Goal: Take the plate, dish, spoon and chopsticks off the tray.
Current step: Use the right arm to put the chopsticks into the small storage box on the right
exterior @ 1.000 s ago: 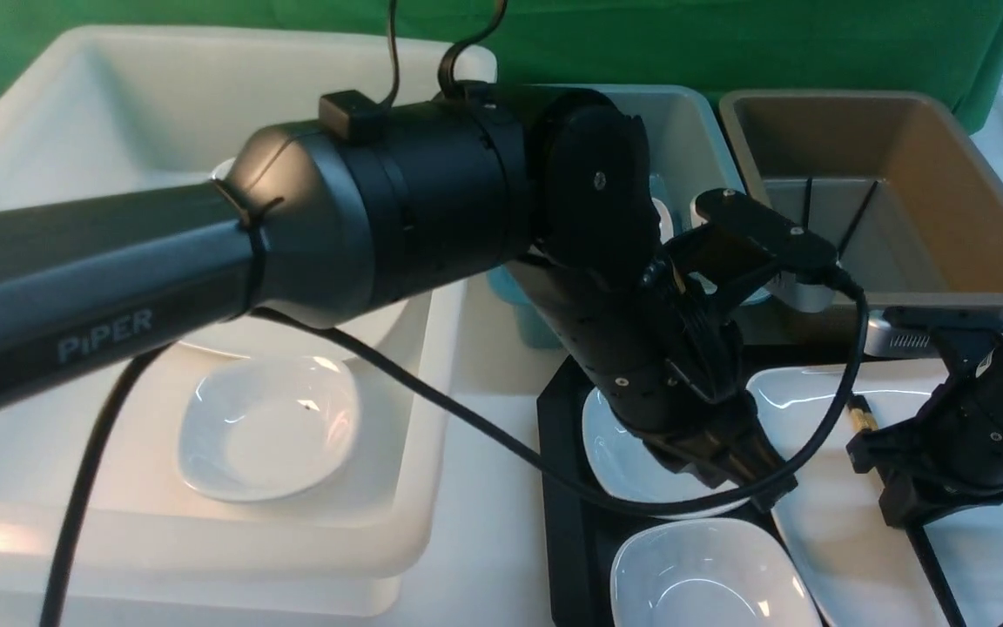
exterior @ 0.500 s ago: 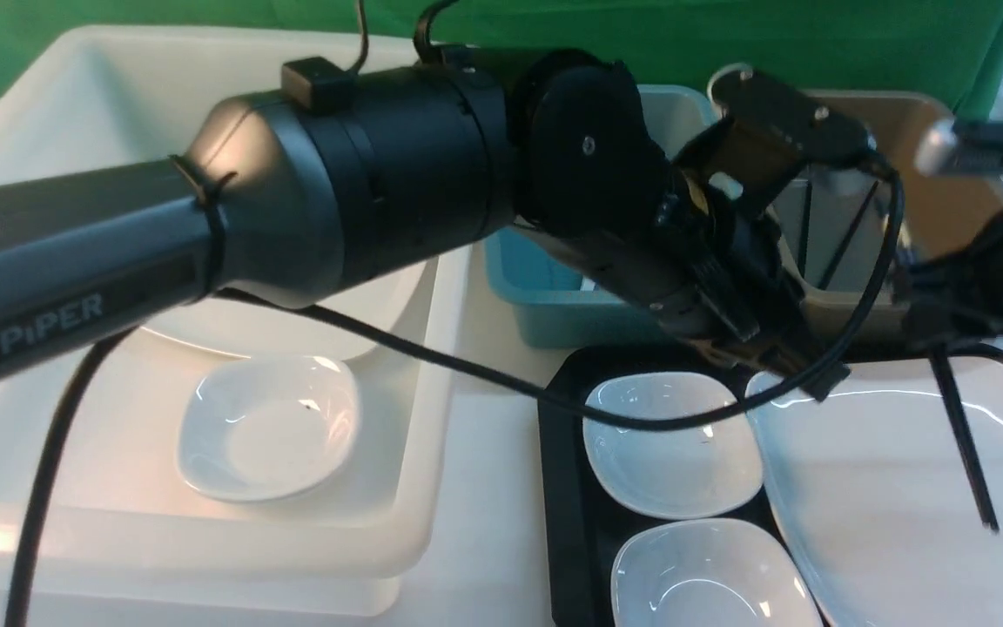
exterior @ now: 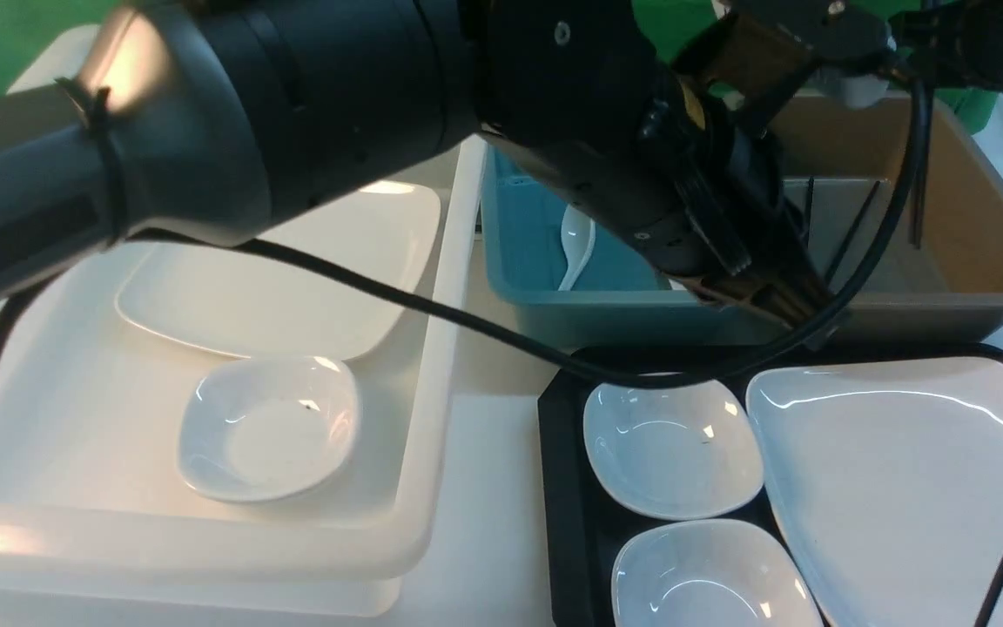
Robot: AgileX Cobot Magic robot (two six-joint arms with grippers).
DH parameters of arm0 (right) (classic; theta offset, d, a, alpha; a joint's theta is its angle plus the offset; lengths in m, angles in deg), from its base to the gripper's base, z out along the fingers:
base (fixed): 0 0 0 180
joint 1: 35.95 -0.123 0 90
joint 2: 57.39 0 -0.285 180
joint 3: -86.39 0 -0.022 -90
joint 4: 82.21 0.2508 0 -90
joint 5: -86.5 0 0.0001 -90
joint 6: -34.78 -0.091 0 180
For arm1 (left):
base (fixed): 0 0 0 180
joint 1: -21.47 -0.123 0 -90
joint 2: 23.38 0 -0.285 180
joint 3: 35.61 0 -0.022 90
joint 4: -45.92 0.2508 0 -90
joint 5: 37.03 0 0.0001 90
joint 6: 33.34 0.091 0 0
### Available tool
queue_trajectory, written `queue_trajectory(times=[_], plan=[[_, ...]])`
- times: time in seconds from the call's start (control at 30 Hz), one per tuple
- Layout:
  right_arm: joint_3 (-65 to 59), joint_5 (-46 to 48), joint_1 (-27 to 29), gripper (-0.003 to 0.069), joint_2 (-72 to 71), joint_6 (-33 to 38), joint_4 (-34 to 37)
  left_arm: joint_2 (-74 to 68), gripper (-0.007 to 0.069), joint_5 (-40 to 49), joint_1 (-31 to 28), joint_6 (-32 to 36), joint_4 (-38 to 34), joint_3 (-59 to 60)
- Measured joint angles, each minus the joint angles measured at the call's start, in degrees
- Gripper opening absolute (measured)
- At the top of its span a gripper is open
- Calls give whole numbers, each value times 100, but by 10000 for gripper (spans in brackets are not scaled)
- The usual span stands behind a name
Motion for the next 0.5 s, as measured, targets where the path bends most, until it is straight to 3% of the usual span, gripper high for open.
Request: queue_trajectory(times=[0.1, 0.3, 0.4, 0.5], plan=[[203, -172, 0, 143, 331, -51, -4, 0, 1, -45, -2, -82, 124, 0], [242, -239, 0, 162, 690, -190, -12, 0, 1, -970, -2, -309, 211, 0], [242, -175, 0, 278, 711, -203, -17, 0, 1, -1816, -20, -887, 477, 0], [242, 4, 0, 396, 682, -203, -22, 0, 1, -2065, -20, -1284, 761, 0]])
